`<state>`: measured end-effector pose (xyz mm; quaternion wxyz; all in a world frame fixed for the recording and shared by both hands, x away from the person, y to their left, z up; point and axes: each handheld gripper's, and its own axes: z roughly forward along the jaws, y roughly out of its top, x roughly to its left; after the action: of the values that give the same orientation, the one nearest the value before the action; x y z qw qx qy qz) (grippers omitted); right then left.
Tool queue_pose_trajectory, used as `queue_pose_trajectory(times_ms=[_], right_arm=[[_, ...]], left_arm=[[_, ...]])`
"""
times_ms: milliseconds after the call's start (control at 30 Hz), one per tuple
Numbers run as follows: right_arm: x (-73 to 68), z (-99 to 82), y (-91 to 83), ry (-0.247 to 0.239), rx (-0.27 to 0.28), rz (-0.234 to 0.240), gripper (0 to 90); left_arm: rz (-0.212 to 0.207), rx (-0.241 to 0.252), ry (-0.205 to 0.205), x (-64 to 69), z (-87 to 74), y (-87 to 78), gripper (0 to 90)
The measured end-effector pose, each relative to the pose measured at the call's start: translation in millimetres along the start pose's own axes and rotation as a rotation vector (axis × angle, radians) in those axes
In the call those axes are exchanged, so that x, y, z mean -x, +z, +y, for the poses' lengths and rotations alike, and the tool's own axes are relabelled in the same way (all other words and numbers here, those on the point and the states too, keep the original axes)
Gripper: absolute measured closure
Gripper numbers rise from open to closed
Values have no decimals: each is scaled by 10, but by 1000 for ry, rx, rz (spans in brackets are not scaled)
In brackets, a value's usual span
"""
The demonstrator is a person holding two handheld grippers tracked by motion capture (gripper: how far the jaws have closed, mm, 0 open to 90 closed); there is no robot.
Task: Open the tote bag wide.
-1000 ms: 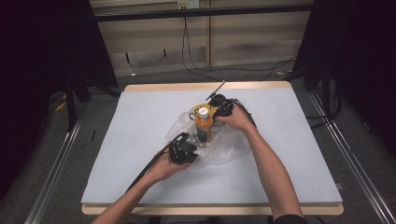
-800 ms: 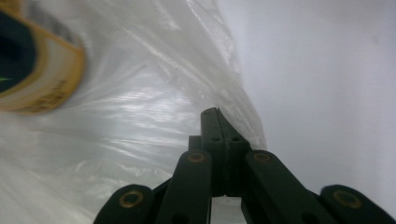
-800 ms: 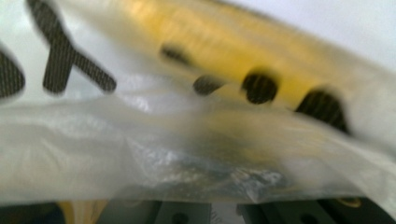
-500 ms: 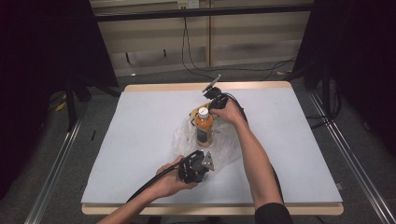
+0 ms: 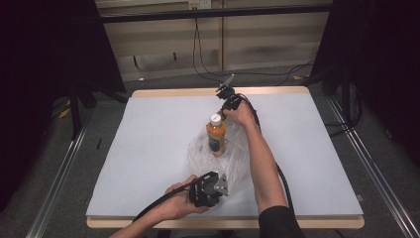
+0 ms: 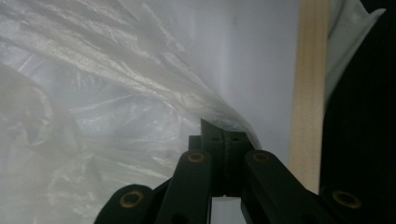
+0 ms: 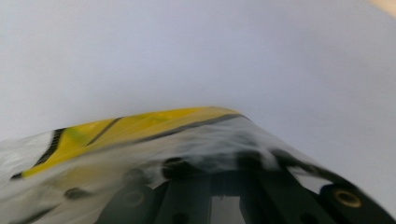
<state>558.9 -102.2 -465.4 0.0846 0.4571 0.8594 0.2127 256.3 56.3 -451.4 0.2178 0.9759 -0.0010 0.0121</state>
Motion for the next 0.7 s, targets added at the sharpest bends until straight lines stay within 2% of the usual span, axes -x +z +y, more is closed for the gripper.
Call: queue_pose_trajectory(times_ms=[33, 67, 133, 167, 200, 233, 267, 333, 400, 433, 467, 500, 533, 567, 600, 633, 667, 700], right_arm=[[13, 8, 5, -1, 1, 0, 900], [10, 25, 1, -6, -11, -33, 900], [10, 41, 6, -11, -21, -48, 900], [18, 52, 12, -16, -20, -45, 900], [32, 60, 19, -17, -17, -55, 900], [37, 58, 14, -8, -22, -47, 900], [48, 56, 10, -5, -21, -41, 900], [65, 39, 10, -9, -7, -48, 900], [53, 36, 4, -6, -11, -51, 900], [36, 35, -3, -12, -13, -36, 900], [36, 35, -3, -12, -13, -36, 900], [2, 22, -61, -48, 7, 11, 900], [-20, 15, -105, -53, 25, 40, 900], [-33, -3, -169, -71, 61, 93, 900], [-39, -18, -232, -74, 87, 110, 900], [-50, -38, -297, -58, 110, 140, 900], [-43, -63, -354, -57, 135, 180, 900], [-43, -95, -412, -57, 152, 196, 900]], left_arm=[[-11, 5, -13, 23, -5, 1, 900], [-7, -8, 16, 48, 1, -7, 900], [-1, -19, 32, 62, 4, -14, 900], [-8, -16, 8, 79, 0, -13, 900], [-20, -9, 12, 97, -9, -18, 900], [-22, -2, 5, 119, -18, -18, 900], [-27, -7, 18, 117, -29, -29, 900], [-44, 9, 4, 79, -55, -33, 900], [-40, 51, -39, 49, -91, -40, 900], [-49, 84, -48, 12, -100, -72, 900], [-49, 84, -48, 12, -100, -72, 900], [-58, 151, -84, -89, -126, -197, 900], [-63, 185, -98, -162, -140, -268, 900], [-54, 213, -110, -219, -155, -321, 900], [-54, 213, -110, -219, -155, -321, 900], [-66, 269, -141, -307, -189, -397, 900], [-34, 312, -156, -326, -200, -417, 900], [-36, 327, -166, -349, -209, -447, 900]])
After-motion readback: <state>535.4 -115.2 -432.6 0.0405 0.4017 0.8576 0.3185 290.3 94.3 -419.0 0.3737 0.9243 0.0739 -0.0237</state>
